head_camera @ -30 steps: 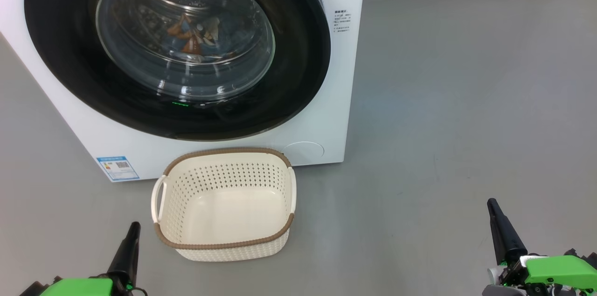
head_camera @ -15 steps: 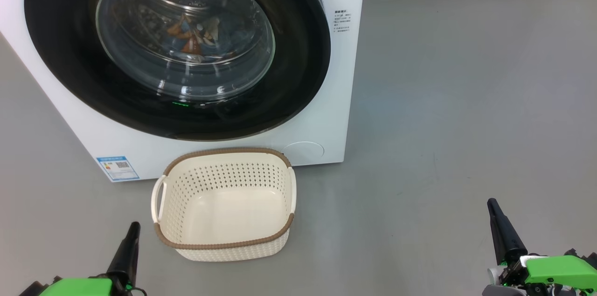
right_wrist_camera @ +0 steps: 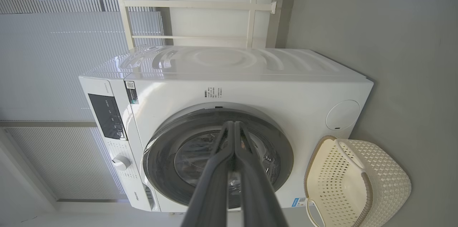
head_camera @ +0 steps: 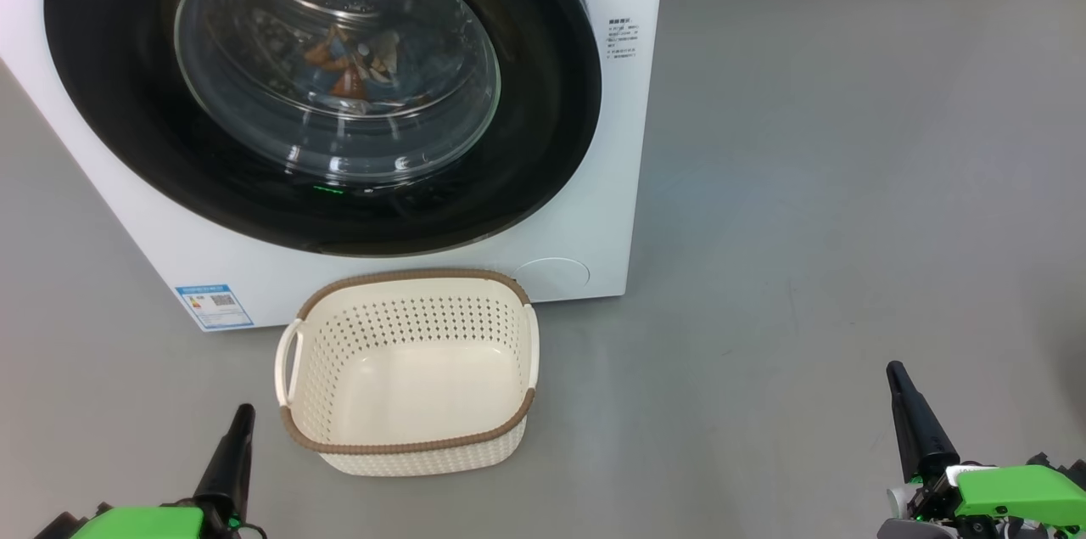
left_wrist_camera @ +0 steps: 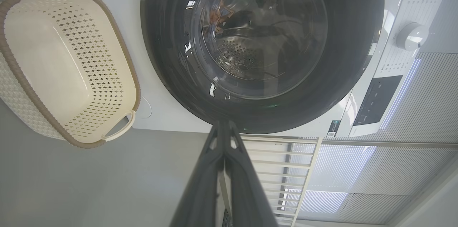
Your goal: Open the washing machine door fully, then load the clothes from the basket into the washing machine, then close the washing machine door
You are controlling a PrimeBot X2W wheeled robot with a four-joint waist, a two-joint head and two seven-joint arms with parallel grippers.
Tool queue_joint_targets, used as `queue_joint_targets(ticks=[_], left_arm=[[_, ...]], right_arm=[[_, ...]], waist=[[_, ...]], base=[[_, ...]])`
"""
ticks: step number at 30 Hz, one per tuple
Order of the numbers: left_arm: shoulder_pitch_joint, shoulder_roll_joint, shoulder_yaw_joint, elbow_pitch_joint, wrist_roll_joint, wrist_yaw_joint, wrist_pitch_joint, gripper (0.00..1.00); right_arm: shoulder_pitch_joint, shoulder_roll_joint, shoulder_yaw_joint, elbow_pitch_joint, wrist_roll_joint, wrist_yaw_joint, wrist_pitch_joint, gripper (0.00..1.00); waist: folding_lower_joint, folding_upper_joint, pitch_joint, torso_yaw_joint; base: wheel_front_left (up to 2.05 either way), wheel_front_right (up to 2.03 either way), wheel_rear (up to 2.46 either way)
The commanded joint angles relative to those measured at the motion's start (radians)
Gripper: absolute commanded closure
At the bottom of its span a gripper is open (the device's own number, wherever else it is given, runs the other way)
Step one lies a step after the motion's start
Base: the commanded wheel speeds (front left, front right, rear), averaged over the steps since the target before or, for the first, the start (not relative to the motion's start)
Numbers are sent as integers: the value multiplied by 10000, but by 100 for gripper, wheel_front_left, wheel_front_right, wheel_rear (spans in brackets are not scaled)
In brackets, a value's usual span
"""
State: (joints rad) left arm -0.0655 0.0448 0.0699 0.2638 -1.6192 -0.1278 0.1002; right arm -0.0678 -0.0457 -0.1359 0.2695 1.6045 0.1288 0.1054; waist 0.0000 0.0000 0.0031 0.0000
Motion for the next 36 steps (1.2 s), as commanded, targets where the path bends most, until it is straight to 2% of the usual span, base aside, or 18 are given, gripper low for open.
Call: queue_joint_targets(ticks=[1,36], left_arm=[[-415,137,330,-189,17,-29,43,100],[-419,104,378,-188,56,-29,81,100]], right_arm=[[-401,-51,217,-248,38,19,81,100],[-401,-48,213,-247,35,19,84,100]], waist=[[0,0,0,0],[0,0,0,0]], base=[[0,0,0],[0,0,0]])
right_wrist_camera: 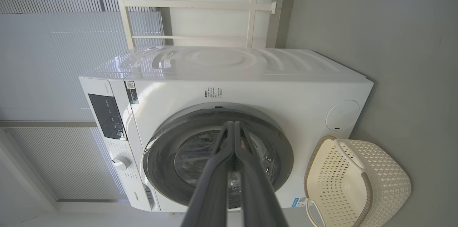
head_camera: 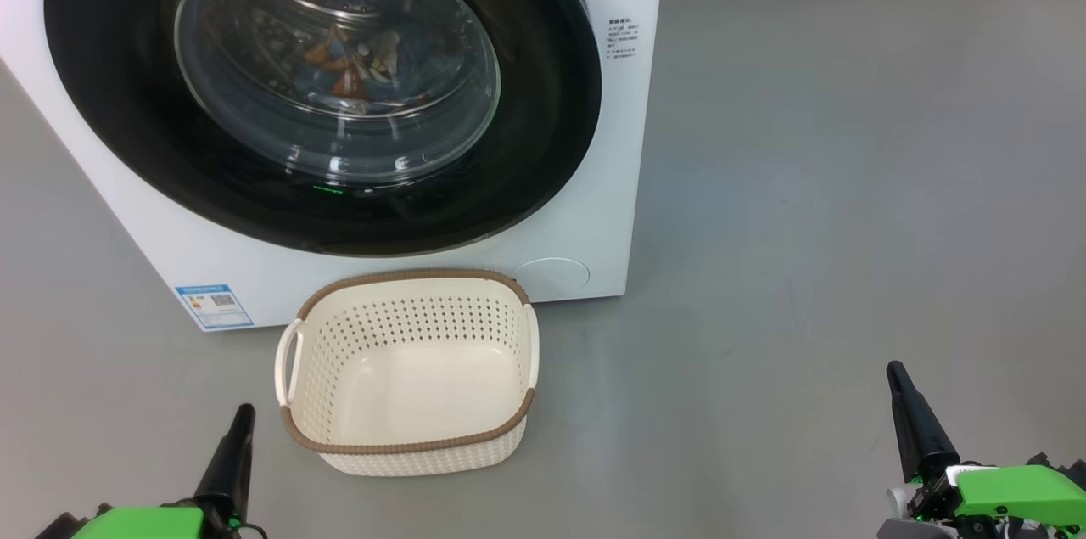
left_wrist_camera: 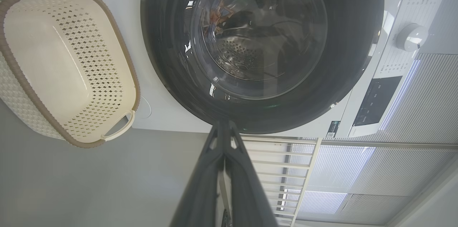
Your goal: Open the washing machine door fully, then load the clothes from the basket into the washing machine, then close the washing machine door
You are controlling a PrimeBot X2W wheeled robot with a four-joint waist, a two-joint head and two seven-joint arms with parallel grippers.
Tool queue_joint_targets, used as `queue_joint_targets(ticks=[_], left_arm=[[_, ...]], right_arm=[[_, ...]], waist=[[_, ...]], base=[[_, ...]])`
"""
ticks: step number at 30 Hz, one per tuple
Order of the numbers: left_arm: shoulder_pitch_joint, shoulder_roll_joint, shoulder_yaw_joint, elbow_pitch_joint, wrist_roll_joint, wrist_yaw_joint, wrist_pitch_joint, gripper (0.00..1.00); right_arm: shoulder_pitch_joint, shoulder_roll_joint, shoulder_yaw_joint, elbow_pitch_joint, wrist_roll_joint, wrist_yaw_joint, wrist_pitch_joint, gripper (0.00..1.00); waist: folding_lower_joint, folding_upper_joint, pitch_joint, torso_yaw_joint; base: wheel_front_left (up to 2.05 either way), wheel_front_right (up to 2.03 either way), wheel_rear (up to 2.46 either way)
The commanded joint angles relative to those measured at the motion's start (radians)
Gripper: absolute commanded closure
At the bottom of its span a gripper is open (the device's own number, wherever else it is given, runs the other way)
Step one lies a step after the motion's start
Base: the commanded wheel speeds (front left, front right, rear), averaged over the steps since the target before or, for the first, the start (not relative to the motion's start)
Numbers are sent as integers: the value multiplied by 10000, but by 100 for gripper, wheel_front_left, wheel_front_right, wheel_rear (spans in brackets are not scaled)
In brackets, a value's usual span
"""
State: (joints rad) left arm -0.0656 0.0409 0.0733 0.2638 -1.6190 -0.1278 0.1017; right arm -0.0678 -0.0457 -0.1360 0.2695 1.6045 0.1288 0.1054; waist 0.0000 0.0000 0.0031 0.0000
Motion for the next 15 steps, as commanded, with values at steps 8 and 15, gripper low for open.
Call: queue_joint_targets(ticks=[8,15], left_arm=[[-419,137,352,-188,61,-29,73,100],[-420,132,358,-187,66,-29,78,100]], right_arm=[[-402,-48,215,-247,35,19,85,100],[-402,-47,214,-247,34,19,85,100]], waist=[[0,0,0,0],[0,0,0,0]], base=[[0,0,0],[0,0,0]])
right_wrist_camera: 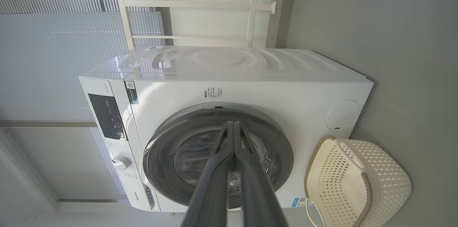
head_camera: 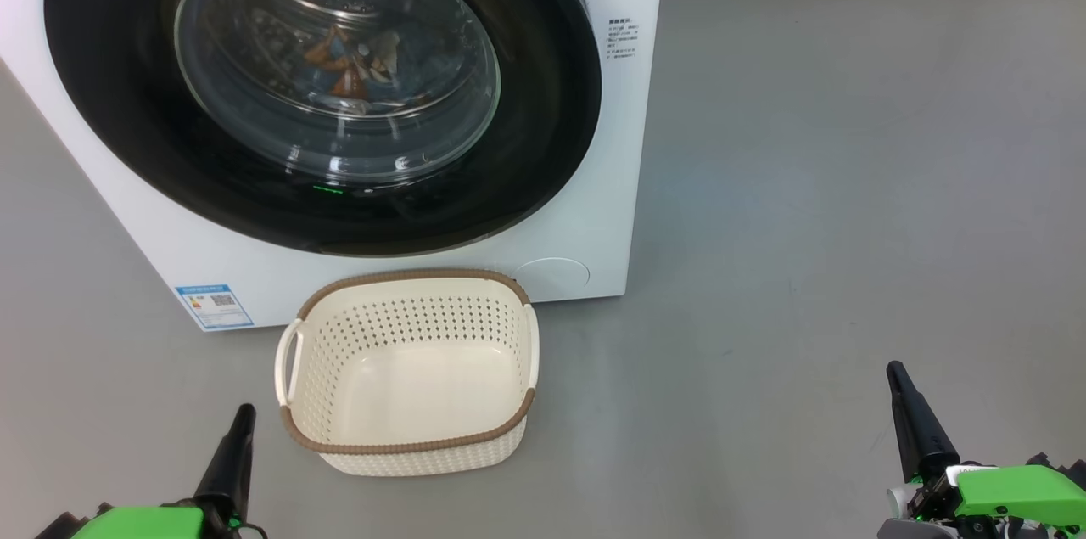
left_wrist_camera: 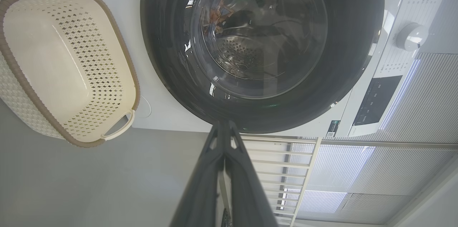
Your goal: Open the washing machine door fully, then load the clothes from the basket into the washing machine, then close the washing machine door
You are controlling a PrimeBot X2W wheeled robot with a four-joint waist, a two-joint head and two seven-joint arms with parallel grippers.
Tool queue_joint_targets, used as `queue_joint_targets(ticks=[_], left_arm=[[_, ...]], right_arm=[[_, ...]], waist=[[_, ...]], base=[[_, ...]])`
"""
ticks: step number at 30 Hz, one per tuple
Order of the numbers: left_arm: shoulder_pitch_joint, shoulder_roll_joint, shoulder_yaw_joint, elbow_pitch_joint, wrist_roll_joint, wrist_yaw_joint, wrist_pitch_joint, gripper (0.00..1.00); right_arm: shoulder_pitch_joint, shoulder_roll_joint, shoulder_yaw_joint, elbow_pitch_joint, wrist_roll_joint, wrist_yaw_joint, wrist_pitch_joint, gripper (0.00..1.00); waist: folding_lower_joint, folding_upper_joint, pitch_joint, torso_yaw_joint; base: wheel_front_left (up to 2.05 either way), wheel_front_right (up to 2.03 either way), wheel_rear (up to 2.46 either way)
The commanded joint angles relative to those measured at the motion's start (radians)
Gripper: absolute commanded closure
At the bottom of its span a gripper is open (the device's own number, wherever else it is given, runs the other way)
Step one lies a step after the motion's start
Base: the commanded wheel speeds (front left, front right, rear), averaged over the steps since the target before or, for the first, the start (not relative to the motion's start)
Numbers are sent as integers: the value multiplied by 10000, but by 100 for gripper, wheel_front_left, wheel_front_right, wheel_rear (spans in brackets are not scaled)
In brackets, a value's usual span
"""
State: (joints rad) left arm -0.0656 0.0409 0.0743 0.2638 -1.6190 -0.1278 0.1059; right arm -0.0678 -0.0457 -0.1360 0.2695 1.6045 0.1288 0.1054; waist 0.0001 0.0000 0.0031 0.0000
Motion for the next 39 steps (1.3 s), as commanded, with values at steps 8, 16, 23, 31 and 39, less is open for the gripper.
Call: queue_joint_targets(ticks=[8,16,23,31,39], left_arm=[[-420,128,355,-187,72,-29,41,100],[-421,124,360,-187,76,-29,45,100],[-421,121,365,-187,80,-29,49,100],[-422,118,370,-187,84,-29,53,100],[-422,115,374,-187,88,-29,56,100]], right_arm=[[-402,-47,214,-247,34,19,85,100],[-402,-47,213,-247,33,19,86,100],[-402,-46,213,-247,33,19,86,100],[-402,-46,213,-247,33,19,86,100],[-402,-46,212,-247,33,19,86,100]], waist=[[0,0,0,0],[0,0,0,0],[0,0,0,0],[0,0,0,0],[0,0,0,0]], base=[[0,0,0],[0,0,0],[0,0,0],[0,0,0],[0,0,0]])
